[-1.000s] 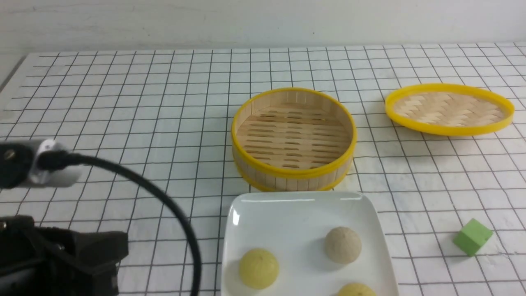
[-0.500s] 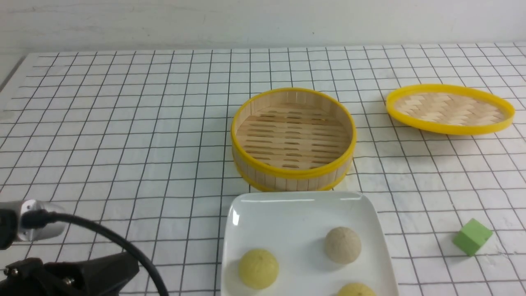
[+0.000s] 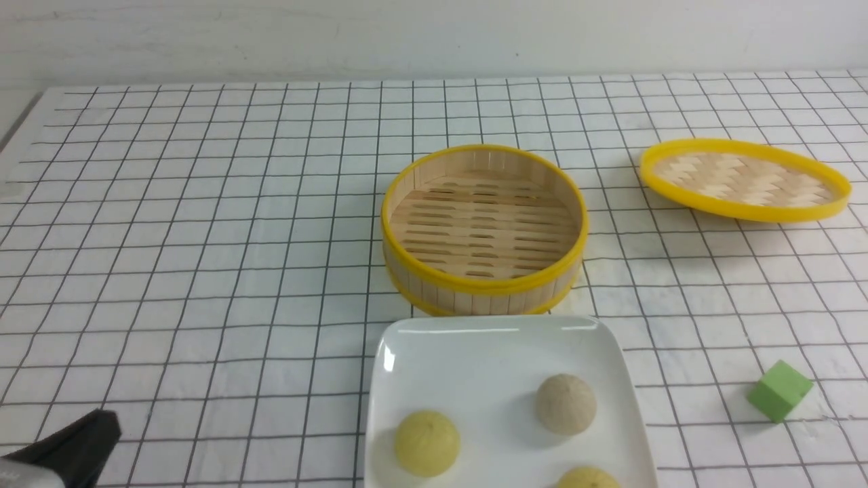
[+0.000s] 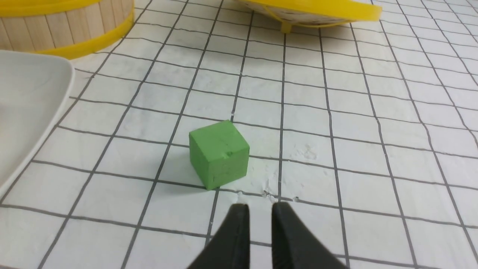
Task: Put the steamed buns into the plate on the white-black tablecloth.
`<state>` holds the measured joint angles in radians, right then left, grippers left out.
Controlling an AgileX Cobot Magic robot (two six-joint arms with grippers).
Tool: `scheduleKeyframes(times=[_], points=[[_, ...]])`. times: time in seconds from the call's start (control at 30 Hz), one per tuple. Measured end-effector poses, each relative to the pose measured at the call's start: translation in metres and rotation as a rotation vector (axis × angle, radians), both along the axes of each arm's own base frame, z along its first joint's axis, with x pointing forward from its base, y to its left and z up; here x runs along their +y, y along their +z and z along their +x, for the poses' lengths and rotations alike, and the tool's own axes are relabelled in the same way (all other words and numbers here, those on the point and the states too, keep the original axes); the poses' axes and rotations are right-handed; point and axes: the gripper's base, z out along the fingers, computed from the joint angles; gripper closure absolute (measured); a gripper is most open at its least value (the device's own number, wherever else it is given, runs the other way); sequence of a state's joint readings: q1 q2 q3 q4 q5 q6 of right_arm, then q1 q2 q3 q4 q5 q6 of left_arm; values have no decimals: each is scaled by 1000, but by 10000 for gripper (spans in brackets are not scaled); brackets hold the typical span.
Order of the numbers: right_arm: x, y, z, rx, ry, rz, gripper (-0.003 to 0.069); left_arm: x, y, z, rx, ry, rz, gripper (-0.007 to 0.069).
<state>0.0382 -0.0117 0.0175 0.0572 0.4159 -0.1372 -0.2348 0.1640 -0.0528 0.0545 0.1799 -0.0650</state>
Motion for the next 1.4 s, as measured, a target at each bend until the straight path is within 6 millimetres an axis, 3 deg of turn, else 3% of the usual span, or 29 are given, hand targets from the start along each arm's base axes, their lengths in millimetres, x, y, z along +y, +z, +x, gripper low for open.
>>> scheduleKeyframes(times=[0.17, 0.33, 1.4], points=[[0, 0, 0, 0, 0, 0, 537, 13, -26, -10, 23, 168, -4, 580], [0, 0, 0, 0, 0, 0, 532, 19, -32, -13, 77, 257, -7, 575], [0, 0, 0, 0, 0, 0, 504, 20, -33, -14, 92, 293, -26, 553]])
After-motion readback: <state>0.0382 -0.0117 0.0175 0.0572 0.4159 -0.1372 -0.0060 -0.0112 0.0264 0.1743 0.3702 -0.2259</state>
